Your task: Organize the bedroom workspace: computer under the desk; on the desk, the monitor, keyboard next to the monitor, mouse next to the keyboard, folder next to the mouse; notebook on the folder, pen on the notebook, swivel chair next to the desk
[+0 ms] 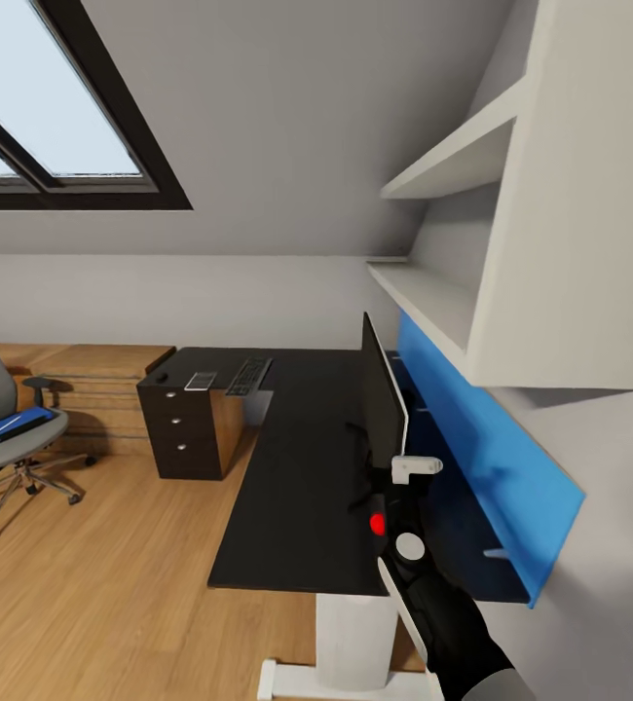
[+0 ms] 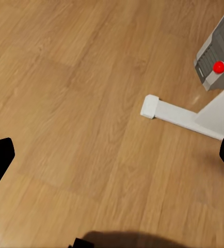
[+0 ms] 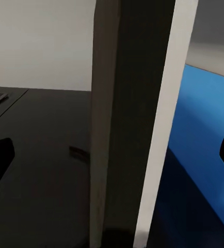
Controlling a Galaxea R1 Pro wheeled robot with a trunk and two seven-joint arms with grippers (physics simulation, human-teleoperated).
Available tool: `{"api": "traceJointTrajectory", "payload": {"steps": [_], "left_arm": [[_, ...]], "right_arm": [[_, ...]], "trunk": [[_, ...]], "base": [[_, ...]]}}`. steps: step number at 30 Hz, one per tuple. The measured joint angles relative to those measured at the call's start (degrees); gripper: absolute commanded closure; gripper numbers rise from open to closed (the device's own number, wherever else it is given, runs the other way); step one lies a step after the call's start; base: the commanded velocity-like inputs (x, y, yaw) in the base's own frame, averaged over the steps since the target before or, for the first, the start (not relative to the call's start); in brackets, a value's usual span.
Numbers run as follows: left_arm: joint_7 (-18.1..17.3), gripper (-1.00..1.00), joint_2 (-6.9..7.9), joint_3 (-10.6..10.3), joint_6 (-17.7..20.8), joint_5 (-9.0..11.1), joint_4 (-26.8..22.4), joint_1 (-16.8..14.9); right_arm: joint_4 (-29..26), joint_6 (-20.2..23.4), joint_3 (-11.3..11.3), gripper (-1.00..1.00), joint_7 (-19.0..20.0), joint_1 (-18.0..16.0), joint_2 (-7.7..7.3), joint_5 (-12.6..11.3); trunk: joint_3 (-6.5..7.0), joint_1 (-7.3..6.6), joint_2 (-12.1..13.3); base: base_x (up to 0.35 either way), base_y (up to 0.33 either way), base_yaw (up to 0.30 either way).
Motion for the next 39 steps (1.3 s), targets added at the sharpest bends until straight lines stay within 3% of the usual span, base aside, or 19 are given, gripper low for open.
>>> {"api": "traceJointTrajectory", "payload": {"steps": [39], "left_arm": [[0.0,-1.00,0.03,0.1,0.0,0.0,-0.1,0.0]], "right_arm": [[0.0,0.0,0.0,-1.00,-0.1,0.0,-0.02,0.0]], "trunk": [[0.00,0.01,0.0]], "base": [[0.027,0.031,0.000]]}}
